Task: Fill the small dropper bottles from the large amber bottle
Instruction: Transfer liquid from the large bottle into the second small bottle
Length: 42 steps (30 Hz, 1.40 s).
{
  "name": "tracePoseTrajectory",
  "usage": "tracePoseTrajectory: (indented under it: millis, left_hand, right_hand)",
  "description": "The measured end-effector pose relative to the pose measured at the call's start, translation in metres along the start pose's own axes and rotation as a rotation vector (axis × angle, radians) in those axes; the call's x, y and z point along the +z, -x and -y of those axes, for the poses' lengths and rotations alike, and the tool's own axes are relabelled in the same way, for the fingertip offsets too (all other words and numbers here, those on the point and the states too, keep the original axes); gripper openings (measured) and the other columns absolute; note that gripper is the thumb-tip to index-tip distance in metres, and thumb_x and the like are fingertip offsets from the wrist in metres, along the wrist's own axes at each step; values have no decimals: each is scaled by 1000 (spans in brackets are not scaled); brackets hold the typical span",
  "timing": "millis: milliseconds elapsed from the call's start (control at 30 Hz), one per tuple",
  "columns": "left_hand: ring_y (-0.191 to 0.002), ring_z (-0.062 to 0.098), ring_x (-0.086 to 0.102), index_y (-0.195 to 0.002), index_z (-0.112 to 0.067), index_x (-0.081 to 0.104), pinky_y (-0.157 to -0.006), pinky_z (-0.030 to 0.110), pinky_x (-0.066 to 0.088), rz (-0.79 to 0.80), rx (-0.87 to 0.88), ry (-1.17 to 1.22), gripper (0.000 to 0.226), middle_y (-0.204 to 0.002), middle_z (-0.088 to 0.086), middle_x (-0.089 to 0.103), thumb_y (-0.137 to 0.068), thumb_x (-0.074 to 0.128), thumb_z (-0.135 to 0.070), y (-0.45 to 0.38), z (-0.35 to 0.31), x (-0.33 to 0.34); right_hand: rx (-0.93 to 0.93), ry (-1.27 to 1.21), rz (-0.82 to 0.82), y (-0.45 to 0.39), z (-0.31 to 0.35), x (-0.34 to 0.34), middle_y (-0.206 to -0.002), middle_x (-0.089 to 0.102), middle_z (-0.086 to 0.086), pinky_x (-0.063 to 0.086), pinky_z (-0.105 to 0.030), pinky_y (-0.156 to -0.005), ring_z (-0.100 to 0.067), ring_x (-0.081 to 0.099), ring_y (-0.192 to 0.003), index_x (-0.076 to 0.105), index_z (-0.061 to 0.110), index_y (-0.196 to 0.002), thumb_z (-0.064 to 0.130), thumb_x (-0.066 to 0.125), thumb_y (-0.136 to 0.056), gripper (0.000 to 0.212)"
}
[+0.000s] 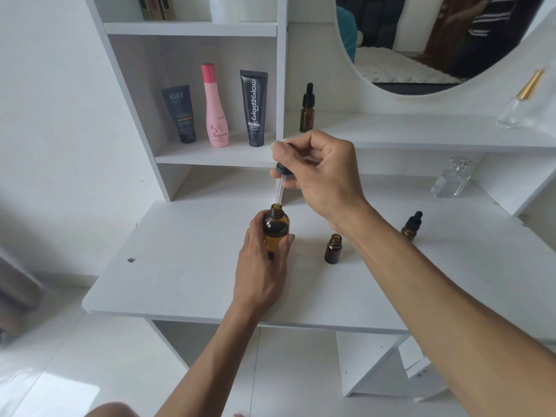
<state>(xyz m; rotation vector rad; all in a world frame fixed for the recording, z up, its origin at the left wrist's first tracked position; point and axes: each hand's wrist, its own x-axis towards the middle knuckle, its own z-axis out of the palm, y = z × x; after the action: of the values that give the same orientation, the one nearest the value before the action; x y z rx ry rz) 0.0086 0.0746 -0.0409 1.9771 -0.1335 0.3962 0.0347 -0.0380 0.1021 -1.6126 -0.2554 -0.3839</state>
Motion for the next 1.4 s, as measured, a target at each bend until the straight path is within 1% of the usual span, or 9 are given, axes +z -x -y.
tracePoseTrajectory:
  millis: [100,233,300,400,500,633,900,1133,1400]
  left_hand:
    - [-93,20,66,-131,-41,38,-82,33,51,2,-4,2,40,-112,-7,66,-97,59,-38,0,0,0]
    - [-90,19,64,-130,-41,38,-78,28,47,-2,8,-5,39,-110,-6,65,-97,59,-37,0,-1,0]
    - [-90,19,65,-129,-42,38,-79,29,48,-1,2,-5,39,-111,-7,65,-97,59,-37,0,-1,0]
    - [-92,20,66,-129,-42,39,-81,30,50,-1,1,-2,38,-111,-6,66,-97,59,-37,0,-1,-1]
    - [-92,20,66,-130,-41,39,-81,29,50,2,3,-2,38,-110,-5,66,-97,59,-37,0,0,-1]
    - [-93,20,66,-131,-43,38,-83,32,51,-2,-5,-7,40,-113,-7,65,-97,59,-39,0,0,0]
    - [-95,21,66,-134,-37,39,-82,30,51,-6,2,-16,43,-117,-6,64,-97,60,-38,0,-1,-1]
    - [-98,25,65,-138,-35,39,-87,37,52,-19,3,-32,46,-122,-3,63,-97,61,-37,0,-2,0]
    - [-97,23,64,-138,-35,39,-83,30,47,-24,9,-41,46,-120,-6,61,-97,61,-34,0,-2,0]
  right_hand:
    - [-9,-22,-9,-1,5,-2,-86,74,-19,62,-45,-70,-26,77,-74,69,6,-89,20,76,-89,16]
    - [-5,-42,-16,-2,9,-4,-77,73,-2,62,-46,-71,-24,77,-74,69,9,-86,20,75,-90,13]
    - [-1,-54,-26,-3,10,-4,-74,73,0,63,-48,-72,-24,77,-74,69,8,-87,20,75,-90,14]
    - [-8,-59,-50,-3,13,-5,-75,72,-3,64,-48,-72,-24,77,-73,68,8,-86,20,75,-90,14]
    - [-30,-69,-91,-4,17,-9,-80,73,-8,64,-42,-68,-24,77,-72,69,11,-84,21,75,-91,14]
    - [-26,-98,-133,-5,25,-18,-84,73,-9,63,-34,-65,-23,77,-71,68,1,-91,21,73,-92,20]
    - [18,-61,-188,4,15,-49,-88,75,-10,61,-33,-63,-23,77,-73,69,7,-90,24,74,-92,18]
    - [68,-15,-246,17,-3,-71,-89,74,-14,61,-33,-64,-23,77,-73,69,9,-87,25,74,-92,17]
    - [98,33,-275,24,-14,-84,-88,74,-11,62,-32,-65,-20,77,-72,68,10,-85,26,73,-92,18]
